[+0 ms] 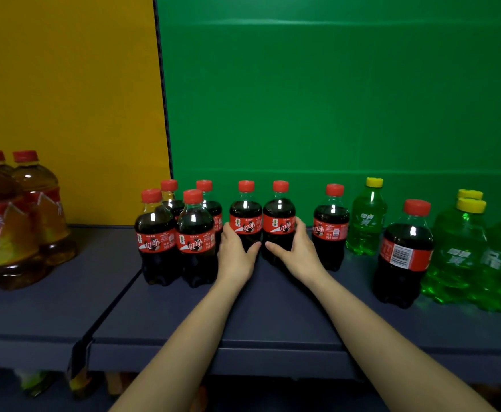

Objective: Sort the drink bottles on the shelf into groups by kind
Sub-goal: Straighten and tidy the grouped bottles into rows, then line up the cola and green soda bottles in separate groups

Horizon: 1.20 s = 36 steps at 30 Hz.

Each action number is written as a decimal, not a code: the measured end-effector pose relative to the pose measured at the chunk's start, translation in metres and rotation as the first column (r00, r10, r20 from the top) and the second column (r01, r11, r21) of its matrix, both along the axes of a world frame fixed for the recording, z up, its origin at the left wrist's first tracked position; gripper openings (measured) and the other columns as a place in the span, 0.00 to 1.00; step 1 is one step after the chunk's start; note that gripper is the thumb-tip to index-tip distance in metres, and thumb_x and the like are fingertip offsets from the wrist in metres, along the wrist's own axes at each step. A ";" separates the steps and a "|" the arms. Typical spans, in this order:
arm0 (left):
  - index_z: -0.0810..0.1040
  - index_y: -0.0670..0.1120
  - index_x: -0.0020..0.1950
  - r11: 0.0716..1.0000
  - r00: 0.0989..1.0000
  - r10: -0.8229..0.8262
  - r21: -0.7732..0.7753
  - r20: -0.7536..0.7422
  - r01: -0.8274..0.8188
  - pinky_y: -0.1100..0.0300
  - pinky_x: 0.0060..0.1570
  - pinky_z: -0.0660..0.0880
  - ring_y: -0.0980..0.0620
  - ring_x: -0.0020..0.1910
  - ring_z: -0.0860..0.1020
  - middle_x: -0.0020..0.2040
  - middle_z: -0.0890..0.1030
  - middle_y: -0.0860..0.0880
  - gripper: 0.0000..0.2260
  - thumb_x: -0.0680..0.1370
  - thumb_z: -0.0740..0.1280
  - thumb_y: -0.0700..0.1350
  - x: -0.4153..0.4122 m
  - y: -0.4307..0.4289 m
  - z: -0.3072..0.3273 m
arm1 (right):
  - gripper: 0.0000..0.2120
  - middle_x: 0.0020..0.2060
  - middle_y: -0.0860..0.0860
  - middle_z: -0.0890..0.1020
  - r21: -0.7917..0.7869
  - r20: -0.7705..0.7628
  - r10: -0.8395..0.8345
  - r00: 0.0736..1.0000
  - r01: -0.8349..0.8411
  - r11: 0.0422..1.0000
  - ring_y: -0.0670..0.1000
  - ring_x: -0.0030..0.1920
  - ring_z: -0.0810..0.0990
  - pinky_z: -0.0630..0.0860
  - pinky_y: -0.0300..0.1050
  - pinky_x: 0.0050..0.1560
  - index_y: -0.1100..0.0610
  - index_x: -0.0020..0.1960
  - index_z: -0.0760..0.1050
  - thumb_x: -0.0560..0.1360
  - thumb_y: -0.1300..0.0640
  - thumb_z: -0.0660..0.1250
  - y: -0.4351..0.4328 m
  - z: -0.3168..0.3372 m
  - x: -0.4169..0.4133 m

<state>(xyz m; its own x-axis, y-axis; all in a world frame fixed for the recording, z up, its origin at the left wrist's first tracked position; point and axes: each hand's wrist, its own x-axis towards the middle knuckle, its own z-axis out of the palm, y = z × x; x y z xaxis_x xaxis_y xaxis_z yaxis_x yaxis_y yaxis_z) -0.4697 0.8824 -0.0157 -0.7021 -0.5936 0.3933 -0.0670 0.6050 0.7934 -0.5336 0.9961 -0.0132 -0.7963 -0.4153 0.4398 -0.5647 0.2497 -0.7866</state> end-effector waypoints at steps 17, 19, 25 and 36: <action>0.73 0.45 0.56 0.976 0.961 -0.212 0.006 -0.177 0.216 0.76 0.43 0.70 0.57 0.47 0.74 0.54 0.76 0.49 0.10 0.76 0.67 0.39 0.055 0.046 0.000 | 0.19 0.55 0.48 0.78 -0.180 -0.144 -0.027 0.989 0.001 0.984 0.39 0.55 0.76 0.71 0.28 0.55 0.49 0.57 0.70 0.74 0.70 0.64 0.136 0.003 0.067; 0.74 0.45 0.55 0.962 0.950 -0.275 -0.046 -0.147 0.271 0.76 0.43 0.70 0.57 0.47 0.74 0.53 0.76 0.49 0.09 0.75 0.67 0.41 0.046 0.057 0.003 | 0.18 0.50 0.49 0.79 -0.236 -0.173 -0.124 0.977 0.081 0.968 0.39 0.50 0.78 0.72 0.28 0.51 0.49 0.51 0.72 0.73 0.72 0.63 0.158 0.003 0.064; 0.62 0.41 0.69 0.912 0.915 -0.403 0.085 0.000 0.401 0.59 0.61 0.68 0.50 0.64 0.69 0.68 0.68 0.45 0.25 0.76 0.68 0.45 -0.001 0.081 0.013 | 0.21 0.51 0.48 0.77 -0.338 -0.166 -0.342 0.925 0.272 0.901 0.36 0.51 0.76 0.71 0.28 0.55 0.46 0.49 0.68 0.72 0.72 0.64 0.191 -0.002 0.048; 0.65 0.42 0.68 0.734 0.820 -0.570 0.418 -0.051 0.536 0.59 0.55 0.71 0.50 0.55 0.76 0.57 0.77 0.46 0.30 0.69 0.72 0.35 -0.054 0.088 0.019 | 0.35 0.60 0.41 0.69 -0.056 0.085 -0.217 0.972 0.222 0.973 0.42 0.60 0.69 0.62 0.36 0.58 0.50 0.74 0.52 0.74 0.59 0.67 0.177 -0.010 0.038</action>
